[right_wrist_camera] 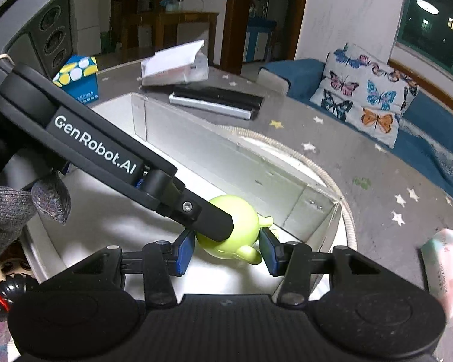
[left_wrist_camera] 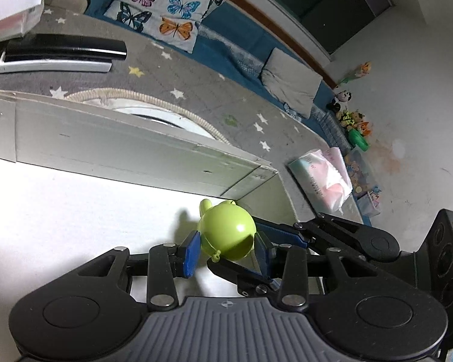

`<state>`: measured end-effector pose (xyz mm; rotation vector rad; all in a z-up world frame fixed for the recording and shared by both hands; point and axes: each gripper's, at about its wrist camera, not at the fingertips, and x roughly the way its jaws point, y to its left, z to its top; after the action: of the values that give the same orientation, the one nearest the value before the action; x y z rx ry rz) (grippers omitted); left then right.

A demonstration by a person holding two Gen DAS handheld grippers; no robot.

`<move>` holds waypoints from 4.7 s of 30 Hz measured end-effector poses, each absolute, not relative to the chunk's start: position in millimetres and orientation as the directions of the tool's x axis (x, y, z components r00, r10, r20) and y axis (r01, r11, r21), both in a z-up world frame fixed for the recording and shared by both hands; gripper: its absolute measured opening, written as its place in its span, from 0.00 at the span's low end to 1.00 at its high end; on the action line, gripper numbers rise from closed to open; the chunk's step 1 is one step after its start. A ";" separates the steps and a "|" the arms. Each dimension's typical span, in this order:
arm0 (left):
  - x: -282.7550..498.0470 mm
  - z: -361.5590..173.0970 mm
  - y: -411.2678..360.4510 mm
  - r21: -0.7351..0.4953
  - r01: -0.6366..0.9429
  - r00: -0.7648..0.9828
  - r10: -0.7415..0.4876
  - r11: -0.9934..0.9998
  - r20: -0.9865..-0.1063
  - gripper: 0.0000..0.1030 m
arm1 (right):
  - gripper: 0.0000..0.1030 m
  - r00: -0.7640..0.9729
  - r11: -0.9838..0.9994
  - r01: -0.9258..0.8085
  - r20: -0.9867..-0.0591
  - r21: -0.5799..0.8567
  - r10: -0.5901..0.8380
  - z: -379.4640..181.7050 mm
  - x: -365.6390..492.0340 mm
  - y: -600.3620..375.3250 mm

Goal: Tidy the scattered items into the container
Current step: 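Carry the green alien toy into the white box and release it, then move the right tool back to the white bunny plush, then grasp the white bunny plush by its head with the right tool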

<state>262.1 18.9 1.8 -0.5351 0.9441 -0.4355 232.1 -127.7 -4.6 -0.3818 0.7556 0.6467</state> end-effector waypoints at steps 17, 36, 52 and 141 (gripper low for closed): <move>266.1 -3.3 15.5 -0.577 0.095 0.498 -0.540 0.811 -0.678 0.40 | 0.46 0.545 0.722 -0.677 -0.757 -0.144 0.360 -10.8 234.5 -119.9; 236.7 18.3 10.7 -0.517 0.131 0.556 -0.495 0.846 -0.668 0.40 | 0.47 0.624 0.769 -0.626 -0.676 -0.132 0.392 14.6 194.5 -142.5; 156.7 48.4 10.2 -0.457 0.192 0.650 -0.461 0.869 -0.604 0.40 | 0.47 0.660 0.771 -0.630 -0.588 -0.093 0.468 38.6 96.7 -166.9; 55.3 -29.6 39.7 -0.742 0.048 0.587 -0.620 0.669 -0.521 0.28 | 0.39 0.528 0.659 -0.747 -0.686 -0.094 0.501 -17.1 -41.6 -160.3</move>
<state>55.3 39.7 -29.6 -0.7501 0.8654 -0.4344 -41.6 -160.3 -17.1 -0.4044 0.6734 0.7695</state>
